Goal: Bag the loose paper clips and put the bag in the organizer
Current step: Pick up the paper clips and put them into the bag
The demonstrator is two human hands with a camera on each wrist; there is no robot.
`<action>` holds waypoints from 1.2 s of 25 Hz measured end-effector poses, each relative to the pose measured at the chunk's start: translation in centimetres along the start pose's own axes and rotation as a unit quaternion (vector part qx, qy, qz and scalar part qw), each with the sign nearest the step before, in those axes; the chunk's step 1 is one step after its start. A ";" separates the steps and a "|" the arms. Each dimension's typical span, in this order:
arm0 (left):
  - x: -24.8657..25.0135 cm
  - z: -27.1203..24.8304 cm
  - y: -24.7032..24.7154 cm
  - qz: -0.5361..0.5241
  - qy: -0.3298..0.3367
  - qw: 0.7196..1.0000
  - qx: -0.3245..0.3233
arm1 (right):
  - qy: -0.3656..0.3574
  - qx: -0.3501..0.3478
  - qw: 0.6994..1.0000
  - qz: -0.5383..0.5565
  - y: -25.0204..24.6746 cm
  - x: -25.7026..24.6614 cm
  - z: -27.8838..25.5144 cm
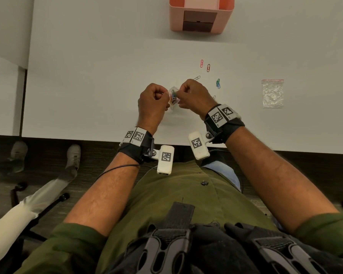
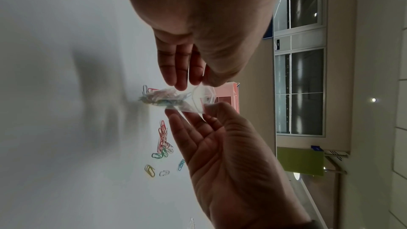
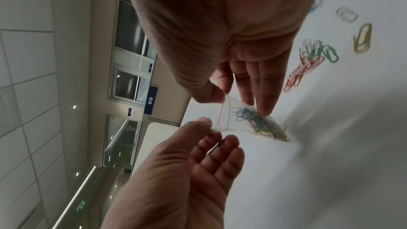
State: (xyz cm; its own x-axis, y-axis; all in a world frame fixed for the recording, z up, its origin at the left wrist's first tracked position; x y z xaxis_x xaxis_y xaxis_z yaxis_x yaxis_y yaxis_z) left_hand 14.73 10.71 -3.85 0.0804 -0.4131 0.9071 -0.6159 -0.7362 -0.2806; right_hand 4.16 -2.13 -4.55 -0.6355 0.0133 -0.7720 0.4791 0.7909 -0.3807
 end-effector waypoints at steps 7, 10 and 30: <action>-0.3 0.1 -0.5 0.042 0.018 0.999 0.005 | 0.032 -0.058 0.995 0.079 3.0 0.6 -0.5; -1.7 -0.1 -0.3 0.049 -0.012 0.999 0.002 | 0.000 -0.021 1.000 -0.023 2.5 1.9 0.1; -2.7 1.0 1.1 0.032 -0.030 0.999 -0.005 | -0.047 0.012 0.917 -0.397 -7.3 7.8 1.8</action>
State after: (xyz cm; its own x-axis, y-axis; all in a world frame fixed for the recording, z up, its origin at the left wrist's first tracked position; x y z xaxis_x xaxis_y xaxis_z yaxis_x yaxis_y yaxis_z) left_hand 14.57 10.47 -6.95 0.0879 -0.4914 0.8665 -0.6286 -0.7021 -0.3344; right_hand -3.22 -8.88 -8.74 -0.7348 -0.6143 -0.2876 -0.0971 0.5149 -0.8517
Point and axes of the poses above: each hand's wrist, its own z-axis towards the middle knuckle, its own y-axis out of the palm, x = y × z, the point moved 9 cm from there along z, towards the middle knuckle, and after that the axes turned 3 degrees about -z, right-handed, at the moved point
